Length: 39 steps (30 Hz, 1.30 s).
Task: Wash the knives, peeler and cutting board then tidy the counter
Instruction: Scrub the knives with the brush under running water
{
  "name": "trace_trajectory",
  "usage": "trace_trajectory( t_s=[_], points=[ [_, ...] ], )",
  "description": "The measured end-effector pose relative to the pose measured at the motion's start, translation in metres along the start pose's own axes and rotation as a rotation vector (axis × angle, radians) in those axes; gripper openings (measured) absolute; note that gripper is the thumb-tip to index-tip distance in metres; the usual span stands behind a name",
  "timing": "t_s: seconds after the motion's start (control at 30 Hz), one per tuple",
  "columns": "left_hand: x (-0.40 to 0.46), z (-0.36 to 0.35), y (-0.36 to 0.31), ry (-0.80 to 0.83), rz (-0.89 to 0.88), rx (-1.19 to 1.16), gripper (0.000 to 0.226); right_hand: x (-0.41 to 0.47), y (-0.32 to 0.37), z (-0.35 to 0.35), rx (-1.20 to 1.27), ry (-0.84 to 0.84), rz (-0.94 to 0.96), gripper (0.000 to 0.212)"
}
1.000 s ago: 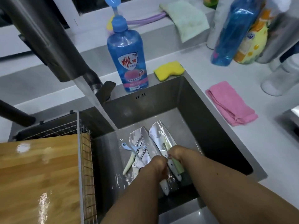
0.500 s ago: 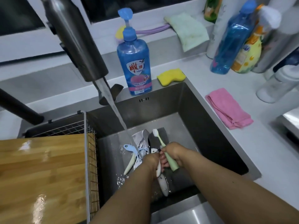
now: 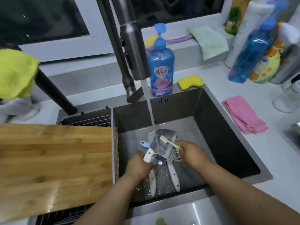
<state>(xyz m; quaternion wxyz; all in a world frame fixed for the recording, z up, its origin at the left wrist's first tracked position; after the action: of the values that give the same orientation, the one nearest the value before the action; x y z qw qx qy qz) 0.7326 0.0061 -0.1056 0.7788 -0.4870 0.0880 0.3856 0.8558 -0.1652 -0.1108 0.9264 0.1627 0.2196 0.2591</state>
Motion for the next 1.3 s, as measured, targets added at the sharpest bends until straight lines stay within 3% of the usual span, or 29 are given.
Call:
trace_trajectory(
  t_s=[0.17,0.33,0.47,0.63,0.8,0.97,1.17,1.3],
  points=[
    [-0.007,0.011,0.004,-0.011,-0.016,0.004,0.028,-0.007,0.028,-0.010,0.054,0.063,0.145,0.029],
    [-0.012,0.016,0.000,-0.005,-0.044,-0.022,0.028,0.004,0.015,0.001,-0.035,-0.094,0.017,0.036],
    [-0.012,0.019,0.000,-0.013,-0.053,-0.004,0.025,-0.007,0.037,-0.005,0.008,-0.032,0.215,0.034],
    [-0.008,0.023,-0.003,-0.044,-0.067,0.003,0.026,0.021,0.009,0.006,-0.026,-0.096,-0.013,0.039],
    [-0.008,0.026,-0.008,-0.045,-0.098,0.082,0.027,0.006,0.025,-0.004,0.074,0.088,0.158,0.033],
    [-0.012,0.025,-0.011,-0.038,-0.101,0.104,0.025,0.029,0.005,0.012,-0.003,-0.043,-0.061,0.034],
    [-0.012,0.028,-0.012,-0.049,-0.108,0.119,0.025,0.006,0.031,-0.007,0.148,0.041,0.164,0.031],
    [-0.015,0.030,-0.011,-0.055,-0.105,0.128,0.025,0.027,0.009,0.005,0.039,-0.057,-0.072,0.036]
  ],
)
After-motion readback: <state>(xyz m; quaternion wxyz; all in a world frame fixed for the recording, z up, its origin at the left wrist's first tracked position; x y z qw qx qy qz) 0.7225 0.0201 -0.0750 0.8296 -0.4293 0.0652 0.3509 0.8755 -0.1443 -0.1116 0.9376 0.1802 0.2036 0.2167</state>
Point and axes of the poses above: each hand's wrist, its own x-axis towards the middle knuckle, its own z-axis out of the back of the hand, y = z × x, the point moved 3 cm from there along x, towards the middle knuckle, and after that the axes turned 9 degrees about -x, right-handed, at the moved point
